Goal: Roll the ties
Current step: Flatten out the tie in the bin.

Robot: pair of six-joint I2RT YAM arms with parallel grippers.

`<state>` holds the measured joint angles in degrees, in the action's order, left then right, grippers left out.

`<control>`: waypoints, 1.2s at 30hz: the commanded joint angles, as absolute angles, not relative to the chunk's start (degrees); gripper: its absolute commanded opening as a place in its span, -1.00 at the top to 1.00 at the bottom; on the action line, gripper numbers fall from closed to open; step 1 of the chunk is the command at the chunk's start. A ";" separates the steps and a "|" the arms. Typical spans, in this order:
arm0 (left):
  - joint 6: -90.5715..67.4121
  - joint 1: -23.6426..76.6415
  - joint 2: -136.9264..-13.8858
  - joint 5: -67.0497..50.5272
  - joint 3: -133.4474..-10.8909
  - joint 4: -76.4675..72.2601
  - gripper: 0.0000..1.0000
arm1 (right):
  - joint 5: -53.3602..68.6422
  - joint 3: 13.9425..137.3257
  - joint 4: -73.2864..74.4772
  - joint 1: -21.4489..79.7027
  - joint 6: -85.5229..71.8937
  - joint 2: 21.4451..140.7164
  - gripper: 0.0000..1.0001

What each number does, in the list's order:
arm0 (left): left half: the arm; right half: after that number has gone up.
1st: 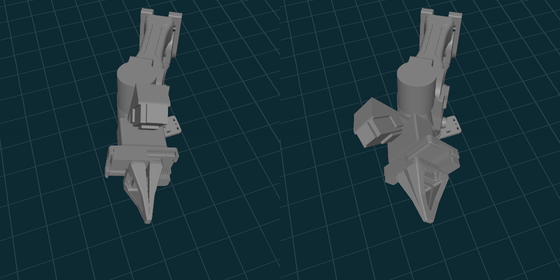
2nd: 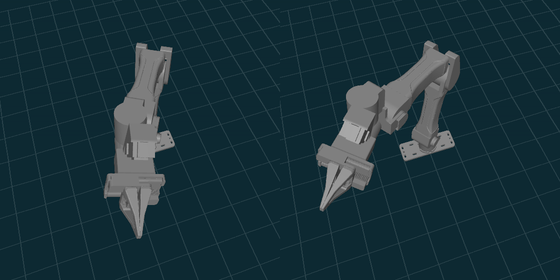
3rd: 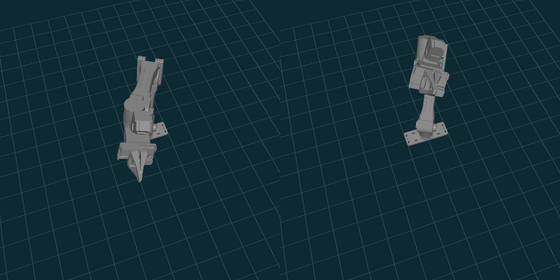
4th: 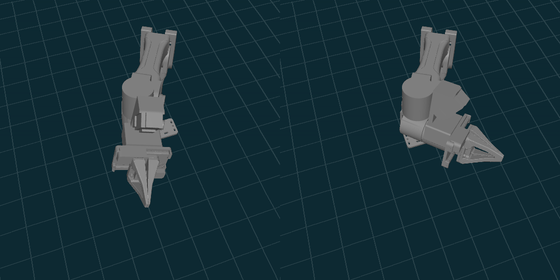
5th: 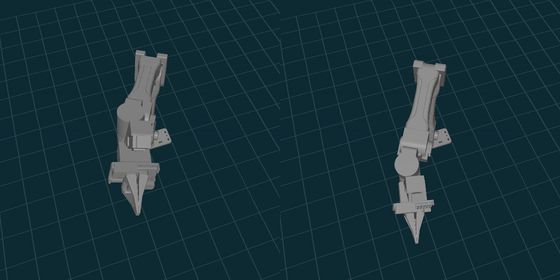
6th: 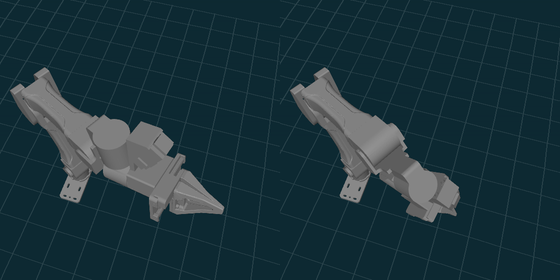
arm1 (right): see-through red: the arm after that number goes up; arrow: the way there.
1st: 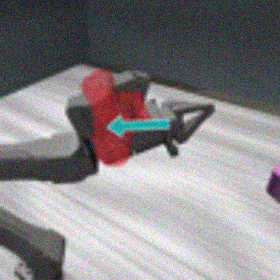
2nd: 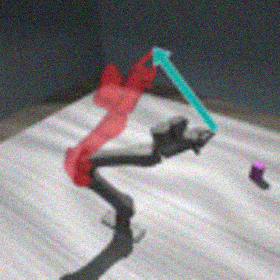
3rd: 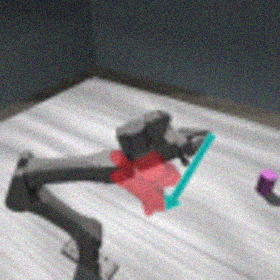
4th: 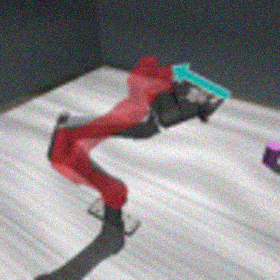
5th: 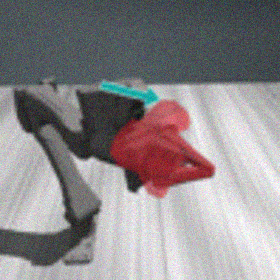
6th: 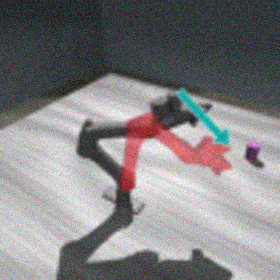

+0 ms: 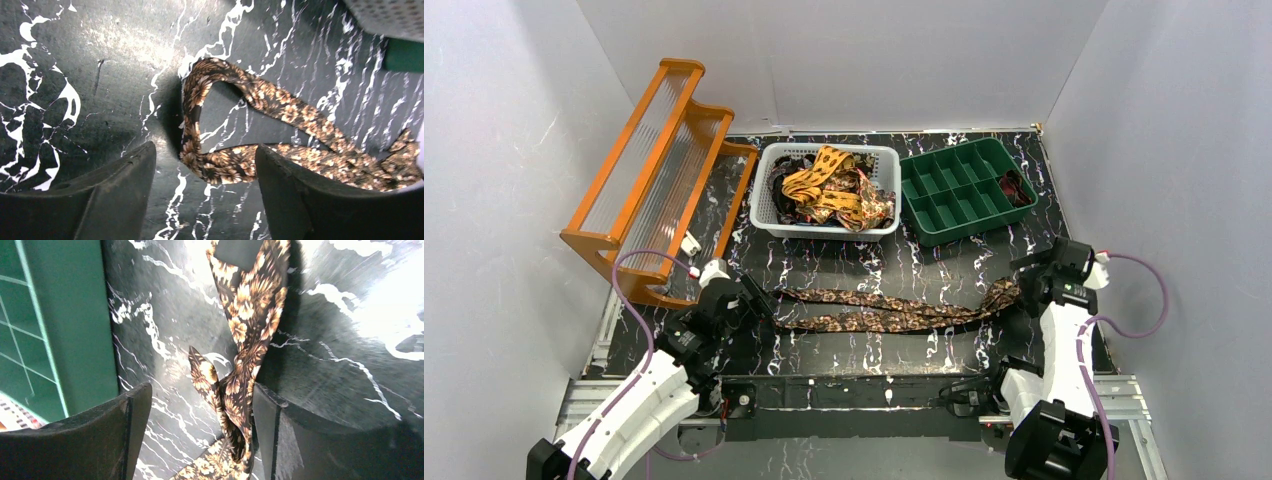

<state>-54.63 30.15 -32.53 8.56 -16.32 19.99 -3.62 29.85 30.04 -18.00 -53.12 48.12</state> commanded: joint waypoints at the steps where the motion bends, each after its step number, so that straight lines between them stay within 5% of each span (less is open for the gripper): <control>1: -56.74 30.15 -32.62 12.30 -21.75 28.31 -0.46 | -16.48 42.00 44.78 -18.37 -52.39 48.74 -0.64; 6: -54.24 30.15 -33.87 13.03 -25.36 29.87 -0.70 | -5.75 44.99 42.12 -18.33 -44.97 49.20 -0.67; 8: -52.27 30.15 -35.23 13.48 -26.29 29.69 -0.95 | -4.58 44.50 43.29 -18.37 -44.98 50.73 -0.73; 25: -42.86 30.15 -46.71 5.36 -32.20 24.35 -0.97 | -0.35 35.94 40.58 -18.37 -46.55 64.85 -0.70; 29: -43.87 30.15 -46.93 6.05 -31.20 24.36 -0.97 | 1.21 34.76 35.14 -18.37 -44.84 69.47 -0.58; 36: -44.37 30.15 -48.08 6.20 -30.56 23.53 -0.97 | -3.35 38.51 27.67 -18.38 -41.88 78.63 -0.02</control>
<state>-44.56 30.15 -47.44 5.76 -30.79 23.53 0.49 36.34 36.64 -18.17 -44.31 72.97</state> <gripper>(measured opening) 0.983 0.580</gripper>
